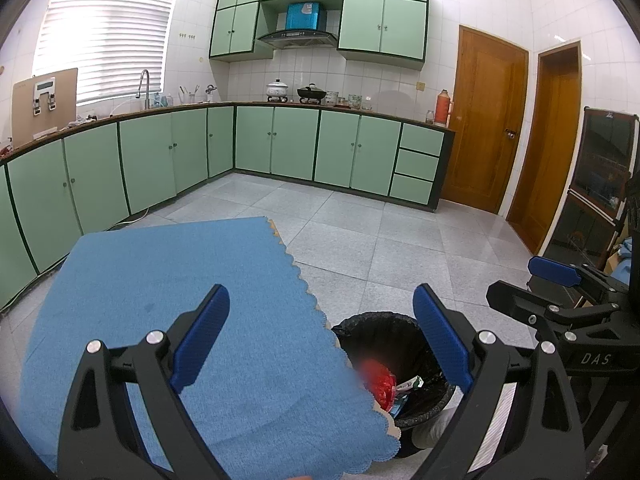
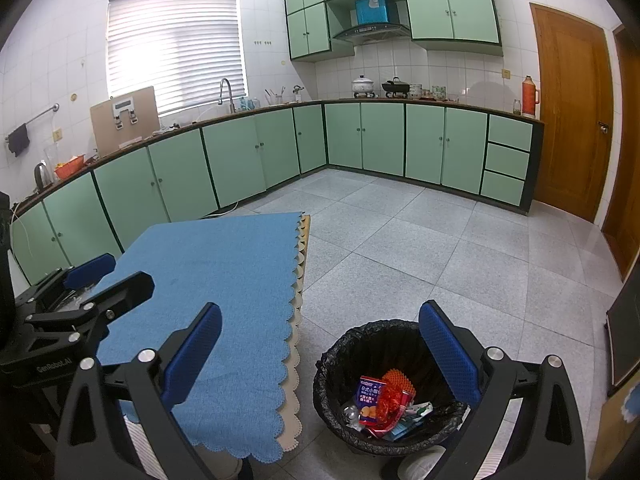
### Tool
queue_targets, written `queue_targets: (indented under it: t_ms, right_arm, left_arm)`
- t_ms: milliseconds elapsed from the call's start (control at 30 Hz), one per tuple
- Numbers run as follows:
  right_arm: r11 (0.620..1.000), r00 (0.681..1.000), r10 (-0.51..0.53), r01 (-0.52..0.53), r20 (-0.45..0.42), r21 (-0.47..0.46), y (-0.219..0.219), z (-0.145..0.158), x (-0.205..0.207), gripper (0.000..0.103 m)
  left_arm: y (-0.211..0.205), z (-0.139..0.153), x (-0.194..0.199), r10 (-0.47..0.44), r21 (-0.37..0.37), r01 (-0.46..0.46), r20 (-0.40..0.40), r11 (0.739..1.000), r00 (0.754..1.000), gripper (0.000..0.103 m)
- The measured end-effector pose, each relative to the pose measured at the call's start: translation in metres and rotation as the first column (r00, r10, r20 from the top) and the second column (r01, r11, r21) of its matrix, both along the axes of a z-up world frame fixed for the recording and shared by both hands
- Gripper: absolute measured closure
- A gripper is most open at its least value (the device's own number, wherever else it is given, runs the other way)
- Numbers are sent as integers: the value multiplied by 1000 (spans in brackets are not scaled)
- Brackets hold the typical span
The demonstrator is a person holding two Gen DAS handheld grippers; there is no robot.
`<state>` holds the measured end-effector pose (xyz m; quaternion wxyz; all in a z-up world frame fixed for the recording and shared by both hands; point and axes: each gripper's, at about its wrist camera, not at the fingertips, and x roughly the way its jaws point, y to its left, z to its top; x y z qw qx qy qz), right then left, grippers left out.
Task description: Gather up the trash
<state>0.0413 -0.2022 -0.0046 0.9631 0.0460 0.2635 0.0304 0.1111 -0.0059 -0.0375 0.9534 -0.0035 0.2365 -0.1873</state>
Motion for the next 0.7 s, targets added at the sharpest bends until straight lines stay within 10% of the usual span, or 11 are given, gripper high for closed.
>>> queue_targets:
  t_ms: [700]
  right_arm:
    - [1000, 1000, 0, 0, -1, 2, 1, 0, 0, 6]
  left_arm:
    - [2, -4, 0, 7, 1, -7, -4, 1000, 1000, 13]
